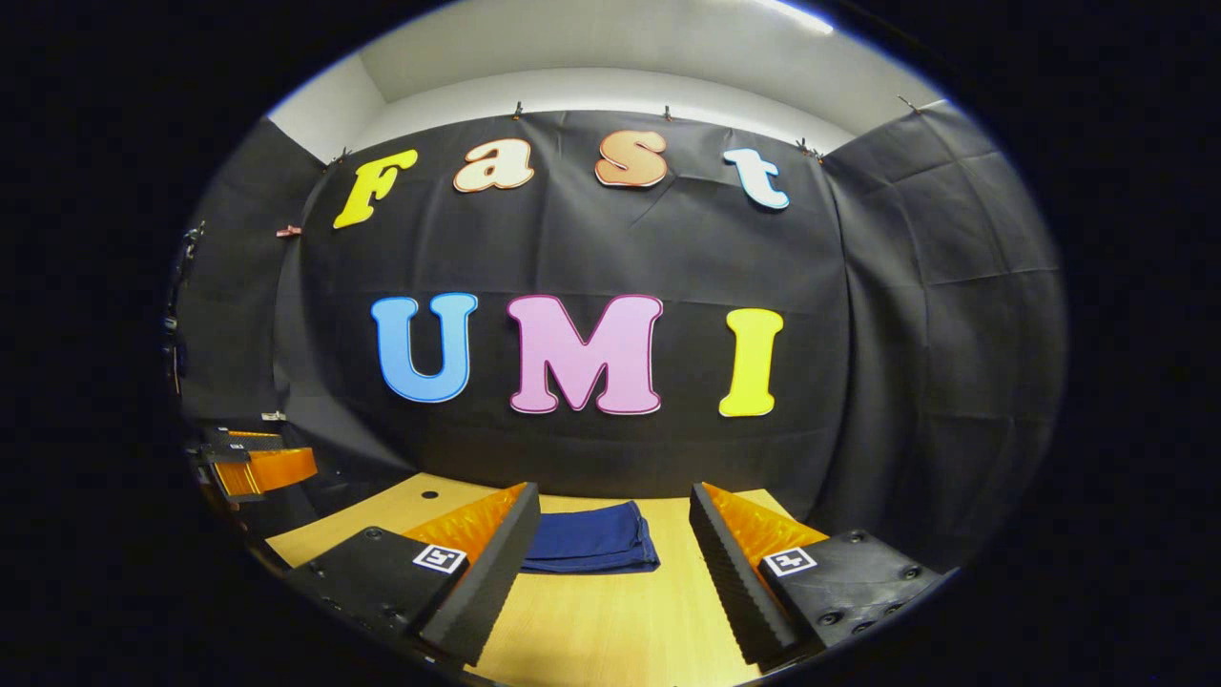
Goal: Grasp the waist and the cuffs of the jeans and fold them to make the two legs overlap; first hold the waist and fold one-third of the jeans toward the cuffs, then hold the cuffs and fold the remaining one-third in the same direction to finish folding.
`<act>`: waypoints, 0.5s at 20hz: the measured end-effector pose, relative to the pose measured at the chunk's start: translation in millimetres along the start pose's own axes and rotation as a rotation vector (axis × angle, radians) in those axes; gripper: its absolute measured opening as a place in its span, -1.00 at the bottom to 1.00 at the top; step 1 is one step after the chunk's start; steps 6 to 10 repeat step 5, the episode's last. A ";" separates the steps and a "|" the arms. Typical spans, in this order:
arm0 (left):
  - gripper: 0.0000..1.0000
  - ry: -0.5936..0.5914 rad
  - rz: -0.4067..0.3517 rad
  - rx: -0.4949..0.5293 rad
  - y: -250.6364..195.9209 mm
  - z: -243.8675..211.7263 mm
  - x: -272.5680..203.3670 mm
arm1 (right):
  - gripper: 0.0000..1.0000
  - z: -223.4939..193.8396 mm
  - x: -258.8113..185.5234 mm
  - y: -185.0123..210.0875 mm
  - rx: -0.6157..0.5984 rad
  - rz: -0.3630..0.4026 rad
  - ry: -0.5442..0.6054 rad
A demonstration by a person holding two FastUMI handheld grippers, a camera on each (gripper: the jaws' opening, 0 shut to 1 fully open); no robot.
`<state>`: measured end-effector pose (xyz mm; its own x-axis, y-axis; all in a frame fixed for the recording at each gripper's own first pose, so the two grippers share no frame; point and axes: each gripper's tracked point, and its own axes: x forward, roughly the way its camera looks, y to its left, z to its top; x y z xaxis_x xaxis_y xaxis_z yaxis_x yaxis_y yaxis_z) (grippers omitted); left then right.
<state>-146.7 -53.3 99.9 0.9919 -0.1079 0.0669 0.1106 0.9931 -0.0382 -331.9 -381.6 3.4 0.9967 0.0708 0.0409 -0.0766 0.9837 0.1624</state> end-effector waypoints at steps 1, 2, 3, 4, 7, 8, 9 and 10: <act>0.93 -0.006 0.007 0.013 -3.9 2.4 -0.1 | 0.93 -0.9 1.7 3.0 0.004 0.016 0.004; 0.93 -0.010 0.014 0.023 -6.8 4.7 0.0 | 0.93 -1.6 0.3 4.7 -0.001 0.033 0.006; 0.93 -0.012 0.022 0.027 -9.1 5.5 2.4 | 0.93 -1.3 1.9 5.9 -0.012 0.051 0.005; 0.93 -0.007 0.029 0.022 -11.9 7.0 5.1 | 0.93 -0.8 6.5 6.0 -0.022 0.067 0.008; 0.93 0.007 0.038 0.013 -15.5 5.5 8.5 | 0.93 0.1 11.7 6.3 -0.026 0.082 0.020; 0.93 0.007 0.038 0.013 -15.5 5.5 8.5 | 0.93 0.1 11.7 6.3 -0.026 0.082 0.020; 0.93 0.007 0.038 0.013 -15.5 5.5 8.5 | 0.93 0.1 11.7 6.3 -0.026 0.082 0.020; 0.93 0.007 0.038 0.013 -15.5 5.5 8.5 | 0.93 0.1 11.7 6.3 -0.026 0.082 0.020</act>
